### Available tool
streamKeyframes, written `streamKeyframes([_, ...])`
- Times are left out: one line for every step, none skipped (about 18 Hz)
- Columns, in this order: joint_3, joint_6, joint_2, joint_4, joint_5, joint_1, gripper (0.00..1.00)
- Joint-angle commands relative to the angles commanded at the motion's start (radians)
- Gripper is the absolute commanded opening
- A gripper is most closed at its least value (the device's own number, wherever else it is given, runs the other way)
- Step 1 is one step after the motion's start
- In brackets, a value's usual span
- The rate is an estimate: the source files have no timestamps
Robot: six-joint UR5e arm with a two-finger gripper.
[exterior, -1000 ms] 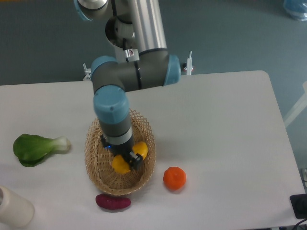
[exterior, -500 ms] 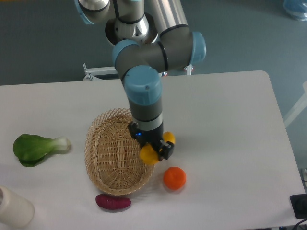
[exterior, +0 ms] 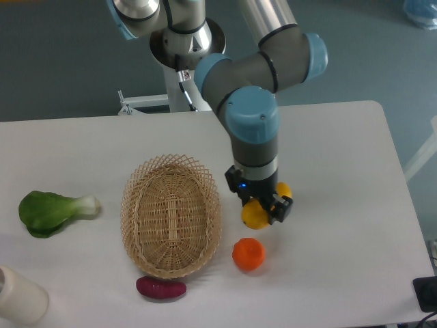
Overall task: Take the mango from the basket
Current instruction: 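Lift the mango out of the basket and carry it beside the orange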
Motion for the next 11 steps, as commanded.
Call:
streamKeyframes([0.0, 0.003, -0.005, 0.002, 0.0, 0.008, 0.4])
streamKeyframes([0.002, 0.018, -0.008, 0.003, 0.0, 0.012, 0.41])
streamKeyframes([0.002, 0.038, -0.008, 0.003, -0.002, 0.021, 0.41])
streamKeyframes([0.0, 0.06, -0.009, 0.002, -0.005, 0.035, 0.41])
streamKeyframes([0.002, 0.077, -0.011, 0.002, -0.008, 0.046, 0.4])
streamKeyframes([0.005, 0.087, -0.012, 0.002, -0.011, 0.055, 0.4])
streamKeyframes([0.005, 0.095, -0.012, 0.002, -0.012, 0.067, 0.4])
streamKeyframes([0.005, 0.106, -0.012, 0.0, -0.015, 0.075, 0.41])
streamKeyframes([0.003, 0.12, -0.012, -0.002, -0.017, 0.083, 0.41])
streamKeyframes([0.002, 0.139, -0.011, -0.008, -0.017, 0.091, 0.41])
streamKeyframes([0.002, 0.155, -0.011, -0.014, -0.018, 0.094, 0.41])
